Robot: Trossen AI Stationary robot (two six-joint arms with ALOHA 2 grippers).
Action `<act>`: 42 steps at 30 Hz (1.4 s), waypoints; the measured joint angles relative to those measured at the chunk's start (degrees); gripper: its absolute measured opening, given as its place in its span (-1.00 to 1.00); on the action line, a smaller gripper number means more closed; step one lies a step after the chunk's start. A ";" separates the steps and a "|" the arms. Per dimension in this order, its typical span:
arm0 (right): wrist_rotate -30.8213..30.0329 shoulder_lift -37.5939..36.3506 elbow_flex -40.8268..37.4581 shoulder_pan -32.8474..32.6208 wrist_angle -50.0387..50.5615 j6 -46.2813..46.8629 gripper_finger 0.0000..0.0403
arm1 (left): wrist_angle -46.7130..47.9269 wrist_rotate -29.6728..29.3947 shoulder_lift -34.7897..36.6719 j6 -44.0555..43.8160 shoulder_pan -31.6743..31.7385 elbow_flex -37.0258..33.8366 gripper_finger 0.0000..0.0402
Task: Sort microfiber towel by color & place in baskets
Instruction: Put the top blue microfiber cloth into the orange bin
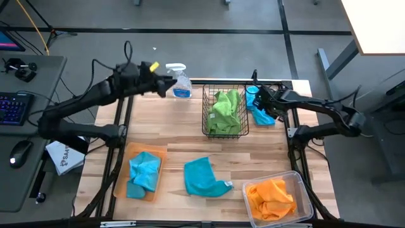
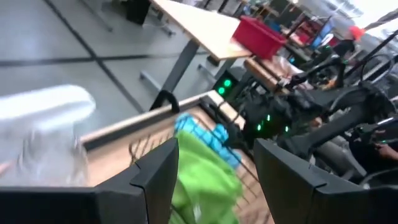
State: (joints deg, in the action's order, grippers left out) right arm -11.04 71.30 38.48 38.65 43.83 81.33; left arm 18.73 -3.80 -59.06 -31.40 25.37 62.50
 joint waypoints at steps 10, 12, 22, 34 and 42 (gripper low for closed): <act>-1.82 5.09 0.00 -0.04 -3.16 18.29 0.01 | -12.36 33.25 -11.51 3.47 19.95 0.00 -0.02; -1.52 7.05 0.00 -0.40 -3.48 21.89 0.01 | -16.50 39.81 -13.44 2.62 22.75 0.00 -0.02; -0.23 15.88 0.42 -4.40 -4.36 17.93 0.00 | -34.46 63.07 -16.03 -3.46 29.18 -0.02 -0.02; 0.13 7.25 3.80 -14.50 20.65 18.29 -0.92 | -53.18 68.05 -15.81 -13.91 30.22 0.00 -0.02; -19.40 -5.05 16.54 -20.54 29.61 19.90 -0.98 | -56.43 68.05 -15.04 -17.65 28.19 0.00 -0.02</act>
State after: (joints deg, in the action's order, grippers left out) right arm -30.44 66.25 55.01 18.11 73.45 101.23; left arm -37.70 64.25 -74.09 -49.05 53.56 62.50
